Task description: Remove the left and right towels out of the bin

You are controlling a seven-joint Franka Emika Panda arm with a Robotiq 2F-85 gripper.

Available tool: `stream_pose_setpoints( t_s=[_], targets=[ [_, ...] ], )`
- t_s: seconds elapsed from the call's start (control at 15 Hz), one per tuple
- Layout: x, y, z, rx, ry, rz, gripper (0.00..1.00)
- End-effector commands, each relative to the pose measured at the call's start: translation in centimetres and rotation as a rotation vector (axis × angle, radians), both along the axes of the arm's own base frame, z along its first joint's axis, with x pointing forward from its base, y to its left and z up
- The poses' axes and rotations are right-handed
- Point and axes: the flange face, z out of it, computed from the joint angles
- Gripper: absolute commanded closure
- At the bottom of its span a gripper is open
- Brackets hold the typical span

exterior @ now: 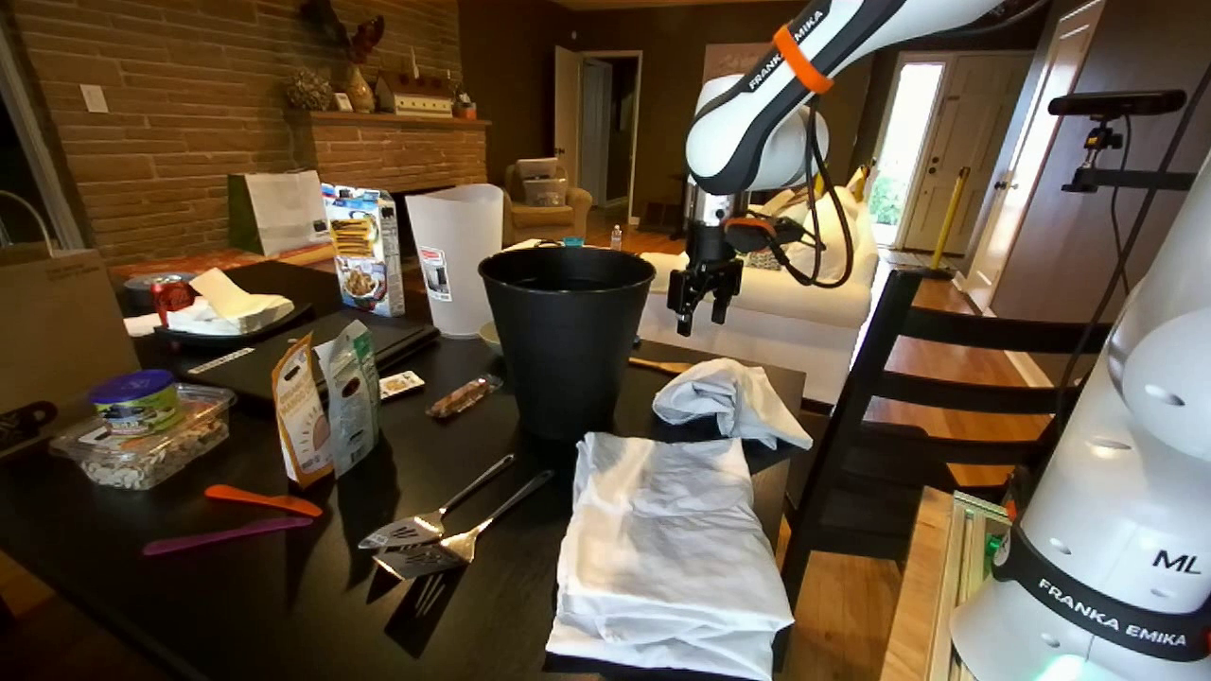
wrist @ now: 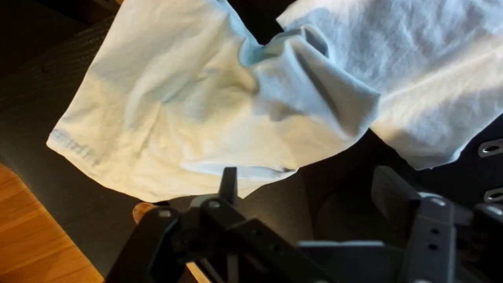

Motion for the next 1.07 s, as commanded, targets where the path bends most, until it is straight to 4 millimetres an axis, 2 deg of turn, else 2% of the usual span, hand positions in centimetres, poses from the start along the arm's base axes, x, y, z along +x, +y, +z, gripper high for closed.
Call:
stream_pose_setpoints(
  t_s=[0.0, 0.33, 0.53, 0.73, 0.8, 1.0],
  targets=[
    [0.4, -0.2, 3.1, -0.006, -0.033, 0.013, 0.0],
    [2.1, -0.3, 7.9, -0.028, -0.081, 0.034, 0.0],
    [2.9, 0.0, 9.8, -0.038, -0.089, 0.056, 0.0],
    [3.3, 0.5, 10.6, -0.037, -0.075, 0.083, 0.0],
    [3.3, 0.2, 9.8, -0.032, -0.09, 0.055, 0.0],
    [3.5, 0.4, 10.1, -0.032, -0.086, 0.065, 0.0]
  ],
)
